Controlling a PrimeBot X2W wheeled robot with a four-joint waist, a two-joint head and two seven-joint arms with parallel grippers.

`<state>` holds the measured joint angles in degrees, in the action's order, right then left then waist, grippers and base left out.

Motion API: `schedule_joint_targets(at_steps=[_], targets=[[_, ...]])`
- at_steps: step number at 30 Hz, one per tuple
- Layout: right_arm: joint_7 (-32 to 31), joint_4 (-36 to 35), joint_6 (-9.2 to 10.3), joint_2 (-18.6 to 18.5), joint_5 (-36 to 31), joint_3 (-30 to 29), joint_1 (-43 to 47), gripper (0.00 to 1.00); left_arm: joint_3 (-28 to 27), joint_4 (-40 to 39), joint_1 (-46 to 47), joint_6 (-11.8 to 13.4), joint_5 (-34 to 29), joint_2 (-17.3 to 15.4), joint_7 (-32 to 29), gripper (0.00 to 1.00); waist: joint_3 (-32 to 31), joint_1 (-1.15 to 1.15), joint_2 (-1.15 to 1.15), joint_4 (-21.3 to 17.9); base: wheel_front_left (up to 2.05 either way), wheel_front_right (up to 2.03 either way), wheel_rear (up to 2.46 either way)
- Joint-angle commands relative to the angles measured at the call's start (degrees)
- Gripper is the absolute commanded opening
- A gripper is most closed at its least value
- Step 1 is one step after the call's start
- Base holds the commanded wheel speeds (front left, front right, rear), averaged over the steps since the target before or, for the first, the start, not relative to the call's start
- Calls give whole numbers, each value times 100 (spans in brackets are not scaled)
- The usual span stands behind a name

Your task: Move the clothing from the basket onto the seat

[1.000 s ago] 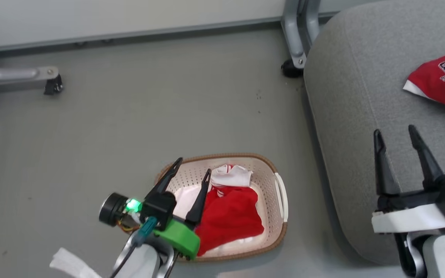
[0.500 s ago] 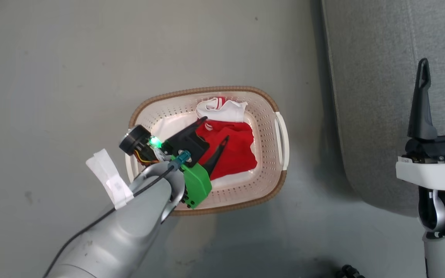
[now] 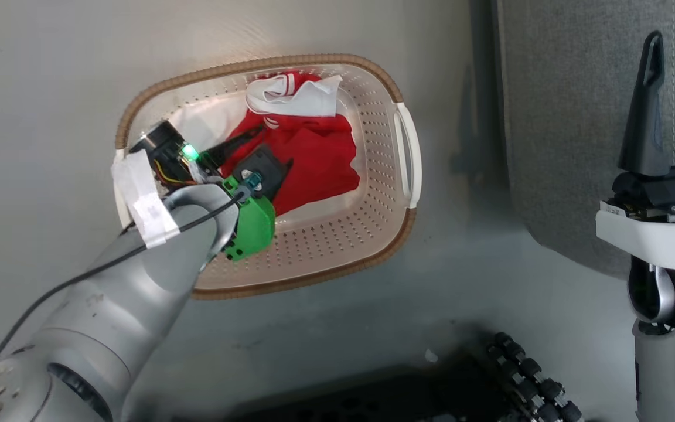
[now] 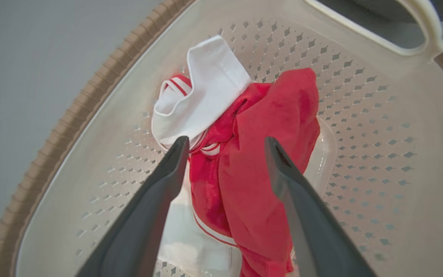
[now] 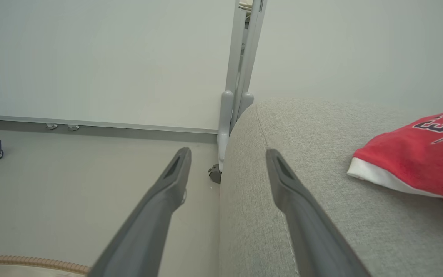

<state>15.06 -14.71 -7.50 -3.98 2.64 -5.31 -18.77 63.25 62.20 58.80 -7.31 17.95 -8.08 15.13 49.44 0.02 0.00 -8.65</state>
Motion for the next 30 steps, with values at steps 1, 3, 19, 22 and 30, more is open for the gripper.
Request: schedule_joint_targets(at_steps=[1, 3, 19, 22, 30], targets=[[17, -69, 2, 51, 28, 56, -154, 100, 76, 64, 165, -20, -9, -59, 2, 100, 460, -2, 0, -382, 0, 0, 0], [17, -112, 2, 63, 44, 117, -221, 100, 242, 148, 293, -20, -47, -88, 2, 100, 544, -2, 0, -440, 0, 0, 0], [17, -379, 3, 107, 0, 409, -439, 100, 958, 756, 674, -21, 42, -18, -294, 100, 870, -2, 0, -803, 0, 0, 0], [17, -422, 2, 109, 39, 379, -407, 100, 1003, 659, 579, -21, 107, -24, -563, 100, 862, -2, 0, -825, 0, 0, 0], [17, -554, 2, 110, 40, 382, -438, 100, 1018, 534, 537, -20, -116, -130, -867, 0, 877, -2, 0, -807, 0, 0, 0]])
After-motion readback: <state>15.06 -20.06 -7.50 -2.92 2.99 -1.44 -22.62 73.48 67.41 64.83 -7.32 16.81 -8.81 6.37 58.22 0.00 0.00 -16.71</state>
